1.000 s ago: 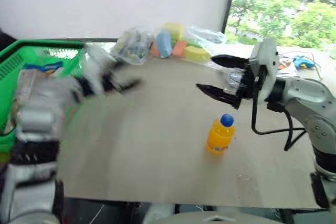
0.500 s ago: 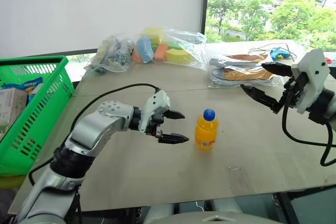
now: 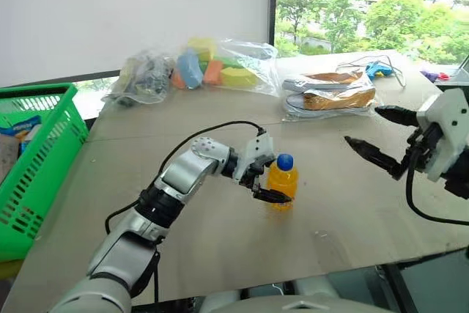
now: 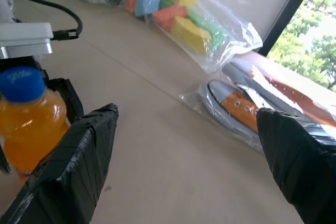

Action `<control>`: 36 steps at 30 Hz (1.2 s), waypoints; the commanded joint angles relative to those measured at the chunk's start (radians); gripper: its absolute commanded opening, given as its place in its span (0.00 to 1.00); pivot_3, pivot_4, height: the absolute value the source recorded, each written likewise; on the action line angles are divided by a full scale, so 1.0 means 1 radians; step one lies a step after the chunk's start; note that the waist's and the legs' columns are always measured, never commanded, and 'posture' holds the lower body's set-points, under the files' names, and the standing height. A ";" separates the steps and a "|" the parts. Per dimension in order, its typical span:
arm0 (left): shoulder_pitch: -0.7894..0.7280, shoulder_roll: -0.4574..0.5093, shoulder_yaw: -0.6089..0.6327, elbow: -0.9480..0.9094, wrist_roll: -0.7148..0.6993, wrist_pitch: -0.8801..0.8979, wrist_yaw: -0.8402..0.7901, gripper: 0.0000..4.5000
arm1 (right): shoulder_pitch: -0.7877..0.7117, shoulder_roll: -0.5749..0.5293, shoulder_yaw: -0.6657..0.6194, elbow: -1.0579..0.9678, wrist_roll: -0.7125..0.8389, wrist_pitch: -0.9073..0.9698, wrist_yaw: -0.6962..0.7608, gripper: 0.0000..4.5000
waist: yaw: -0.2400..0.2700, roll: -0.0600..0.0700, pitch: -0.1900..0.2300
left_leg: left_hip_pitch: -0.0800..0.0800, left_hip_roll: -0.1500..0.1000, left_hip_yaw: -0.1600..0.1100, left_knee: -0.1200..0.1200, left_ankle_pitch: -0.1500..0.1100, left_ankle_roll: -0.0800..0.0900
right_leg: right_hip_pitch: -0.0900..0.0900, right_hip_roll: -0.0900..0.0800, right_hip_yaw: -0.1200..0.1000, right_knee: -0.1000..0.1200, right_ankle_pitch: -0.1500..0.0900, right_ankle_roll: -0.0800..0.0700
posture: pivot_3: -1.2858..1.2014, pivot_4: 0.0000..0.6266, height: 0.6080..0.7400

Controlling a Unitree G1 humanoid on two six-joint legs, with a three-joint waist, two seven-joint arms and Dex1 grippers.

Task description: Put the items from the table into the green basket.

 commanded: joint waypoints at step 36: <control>-0.132 0.359 0.837 0.102 0.069 0.028 0.723 0.67 | -0.901 0.652 0.690 0.669 -0.286 -0.274 0.059 1.00 | 0.116 -0.014 0.003 | -0.018 -0.003 -0.008 -0.003 0.009 -0.015 | -0.030 0.001 -0.003 0.017 0.004 -0.005 | 0.56 0.00 1.00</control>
